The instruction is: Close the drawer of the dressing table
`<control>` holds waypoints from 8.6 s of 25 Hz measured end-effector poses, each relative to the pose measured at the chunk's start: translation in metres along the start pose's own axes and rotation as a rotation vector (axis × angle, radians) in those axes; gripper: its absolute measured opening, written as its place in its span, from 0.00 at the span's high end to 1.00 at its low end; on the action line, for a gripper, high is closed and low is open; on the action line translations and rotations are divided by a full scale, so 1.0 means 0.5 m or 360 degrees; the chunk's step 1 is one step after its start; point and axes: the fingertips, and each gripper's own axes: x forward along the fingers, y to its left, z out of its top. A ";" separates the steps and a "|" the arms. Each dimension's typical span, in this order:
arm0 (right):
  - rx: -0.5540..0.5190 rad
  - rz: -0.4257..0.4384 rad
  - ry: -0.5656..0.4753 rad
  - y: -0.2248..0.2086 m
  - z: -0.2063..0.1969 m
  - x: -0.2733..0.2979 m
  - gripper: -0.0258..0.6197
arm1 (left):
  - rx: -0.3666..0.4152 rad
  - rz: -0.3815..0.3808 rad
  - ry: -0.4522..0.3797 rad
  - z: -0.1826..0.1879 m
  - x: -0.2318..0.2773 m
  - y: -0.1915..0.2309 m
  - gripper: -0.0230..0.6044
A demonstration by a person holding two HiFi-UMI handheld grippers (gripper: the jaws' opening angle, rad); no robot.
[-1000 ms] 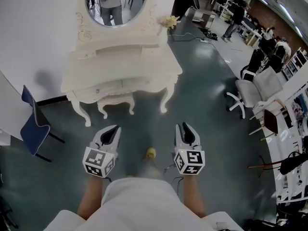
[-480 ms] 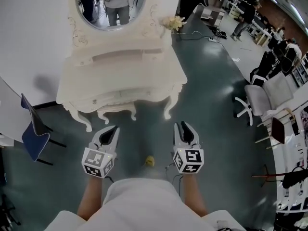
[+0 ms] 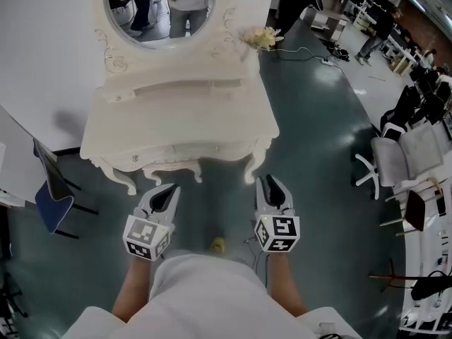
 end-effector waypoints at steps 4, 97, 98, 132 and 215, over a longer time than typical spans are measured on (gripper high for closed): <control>0.0019 0.0026 0.0013 -0.025 -0.001 0.029 0.84 | 0.0010 0.0009 0.0029 0.006 0.037 0.004 0.96; 0.0094 0.0105 0.0619 -0.179 -0.191 1.065 0.82 | -0.0253 -0.0187 0.0521 -0.110 0.831 0.581 0.96; 0.0094 0.0107 0.0623 -0.178 -0.193 1.067 0.82 | -0.0252 -0.0187 0.0524 -0.110 0.833 0.582 0.96; 0.0107 0.0136 0.0547 -0.202 -0.164 1.217 0.81 | -0.0302 -0.0140 0.0569 -0.125 0.859 0.617 0.96; -0.0065 -0.0055 0.0058 -0.038 0.138 0.707 0.96 | 0.0039 -0.0091 -0.0181 0.195 0.511 0.605 0.96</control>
